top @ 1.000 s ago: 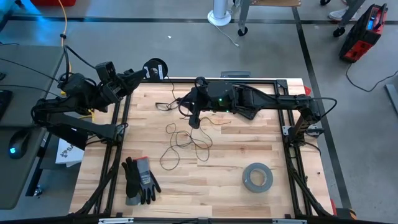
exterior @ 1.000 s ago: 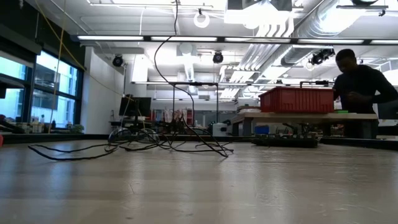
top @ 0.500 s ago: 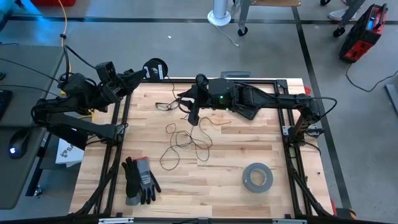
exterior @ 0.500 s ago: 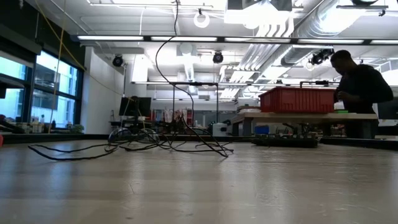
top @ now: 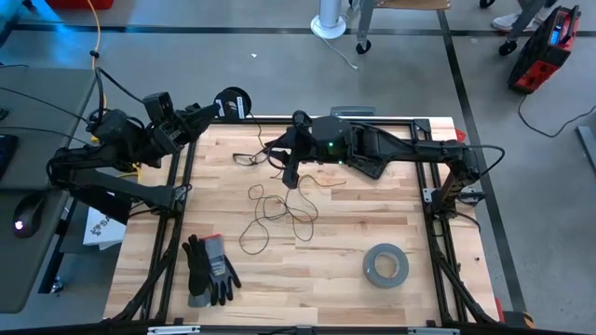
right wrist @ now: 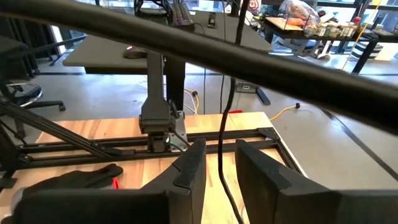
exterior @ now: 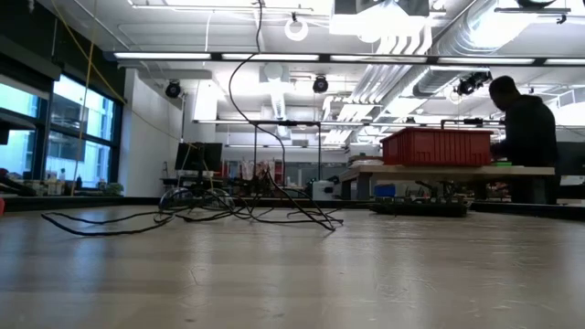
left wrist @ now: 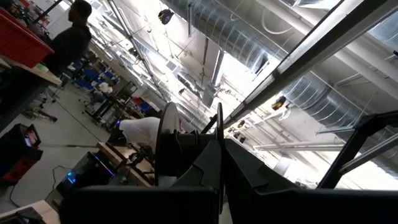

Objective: Coil cords
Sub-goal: Coil the black wire on the black spool

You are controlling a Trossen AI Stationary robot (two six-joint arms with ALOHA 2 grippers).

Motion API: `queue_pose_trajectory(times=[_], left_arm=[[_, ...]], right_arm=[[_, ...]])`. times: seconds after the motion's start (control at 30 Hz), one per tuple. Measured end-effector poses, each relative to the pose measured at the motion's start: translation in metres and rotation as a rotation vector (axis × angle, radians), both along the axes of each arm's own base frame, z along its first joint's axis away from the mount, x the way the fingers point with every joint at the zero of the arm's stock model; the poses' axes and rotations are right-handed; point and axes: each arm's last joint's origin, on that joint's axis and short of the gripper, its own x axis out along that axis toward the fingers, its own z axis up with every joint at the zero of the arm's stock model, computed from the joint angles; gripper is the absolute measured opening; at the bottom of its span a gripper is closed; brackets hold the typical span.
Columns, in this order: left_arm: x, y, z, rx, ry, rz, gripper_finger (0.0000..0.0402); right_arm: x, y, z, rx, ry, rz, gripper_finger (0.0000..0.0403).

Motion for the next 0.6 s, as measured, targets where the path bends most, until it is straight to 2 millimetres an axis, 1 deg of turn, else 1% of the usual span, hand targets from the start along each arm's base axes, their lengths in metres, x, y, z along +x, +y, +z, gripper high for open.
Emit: queue_pose_trajectory(times=[0.6], left_arm=[[0.0, -0.0001, 0.0, 0.0, 0.0, 0.0, 0.0]], right_arm=[[-0.0006, -0.0025, -0.0029, 0.005, 0.03, 0.018, 0.0077]])
